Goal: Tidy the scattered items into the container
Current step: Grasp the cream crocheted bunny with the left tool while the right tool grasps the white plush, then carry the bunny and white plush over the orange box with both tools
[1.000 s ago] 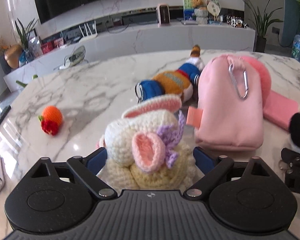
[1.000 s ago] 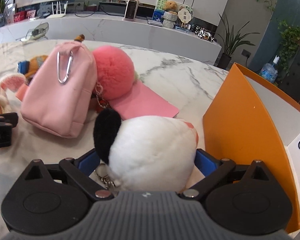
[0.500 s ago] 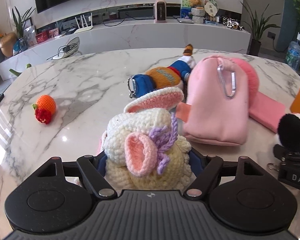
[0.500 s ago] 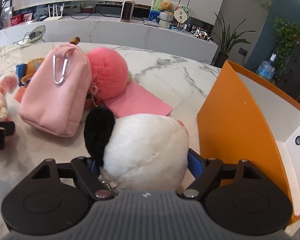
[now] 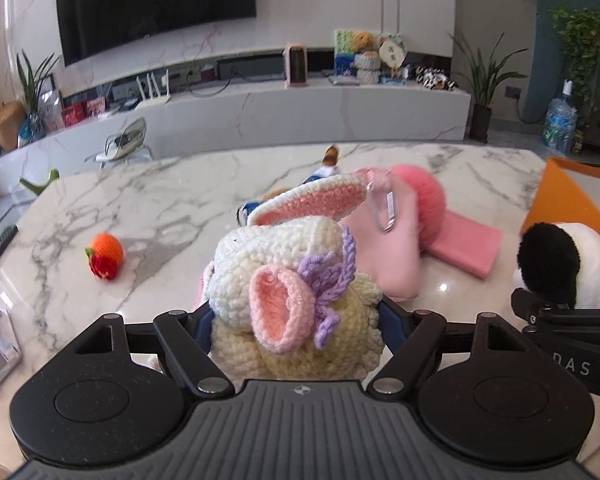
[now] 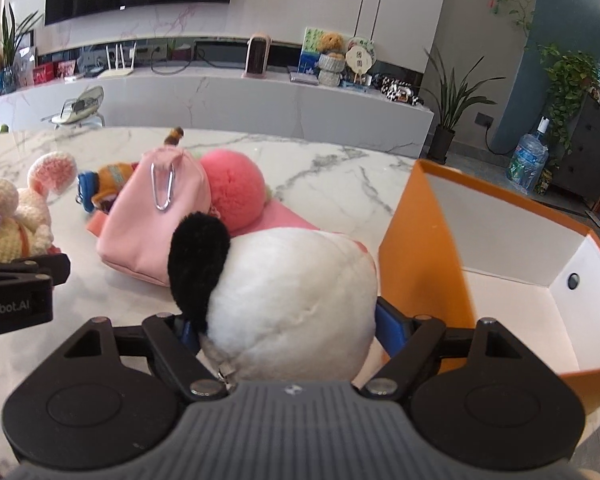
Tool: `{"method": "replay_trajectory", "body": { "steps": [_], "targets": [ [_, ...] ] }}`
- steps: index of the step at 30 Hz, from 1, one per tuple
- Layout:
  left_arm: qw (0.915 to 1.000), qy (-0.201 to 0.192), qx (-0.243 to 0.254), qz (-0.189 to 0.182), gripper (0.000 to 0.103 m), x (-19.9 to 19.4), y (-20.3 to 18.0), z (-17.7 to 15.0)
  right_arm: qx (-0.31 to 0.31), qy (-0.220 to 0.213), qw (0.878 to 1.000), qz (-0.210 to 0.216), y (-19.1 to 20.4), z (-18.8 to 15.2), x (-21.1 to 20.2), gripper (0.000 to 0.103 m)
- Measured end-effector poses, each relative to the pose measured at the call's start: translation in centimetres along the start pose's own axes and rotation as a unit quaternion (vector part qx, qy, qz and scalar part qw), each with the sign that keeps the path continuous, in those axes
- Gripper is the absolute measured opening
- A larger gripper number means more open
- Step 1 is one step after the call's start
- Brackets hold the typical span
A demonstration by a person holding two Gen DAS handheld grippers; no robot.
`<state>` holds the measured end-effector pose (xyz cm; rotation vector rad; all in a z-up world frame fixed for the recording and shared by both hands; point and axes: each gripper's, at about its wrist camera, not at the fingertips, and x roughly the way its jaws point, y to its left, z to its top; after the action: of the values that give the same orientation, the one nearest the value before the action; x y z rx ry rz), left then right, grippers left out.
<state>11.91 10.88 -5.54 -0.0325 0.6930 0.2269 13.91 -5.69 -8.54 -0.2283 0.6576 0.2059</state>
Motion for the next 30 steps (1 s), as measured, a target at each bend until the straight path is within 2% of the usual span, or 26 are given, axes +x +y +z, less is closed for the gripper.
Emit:
{"method": "replay_trajectory", "body": {
  "steps": [15, 22, 30],
  "targets": [
    [0.9964, -0.062, 0.049, -0.032, 0.089, -8.1, -4.7, -0.4, 0.057, -0.064, 0.996, -0.009, -3.4, -1.5, -8.1, 0.083],
    [0.9926, -0.076, 0.082, -0.048, 0.089, -9.7, -8.2, -0.7, 0.098, -0.079, 0.992, -0.022, -6.5, -2.7, -10.0, 0.083],
    [0.9867, -0.089, 0.113, -0.076, 0.089, -9.7, -12.5, -0.1, 0.152, -0.084, 0.984, -0.047, -11.6, -3.6, -10.0, 0.083]
  ]
}}
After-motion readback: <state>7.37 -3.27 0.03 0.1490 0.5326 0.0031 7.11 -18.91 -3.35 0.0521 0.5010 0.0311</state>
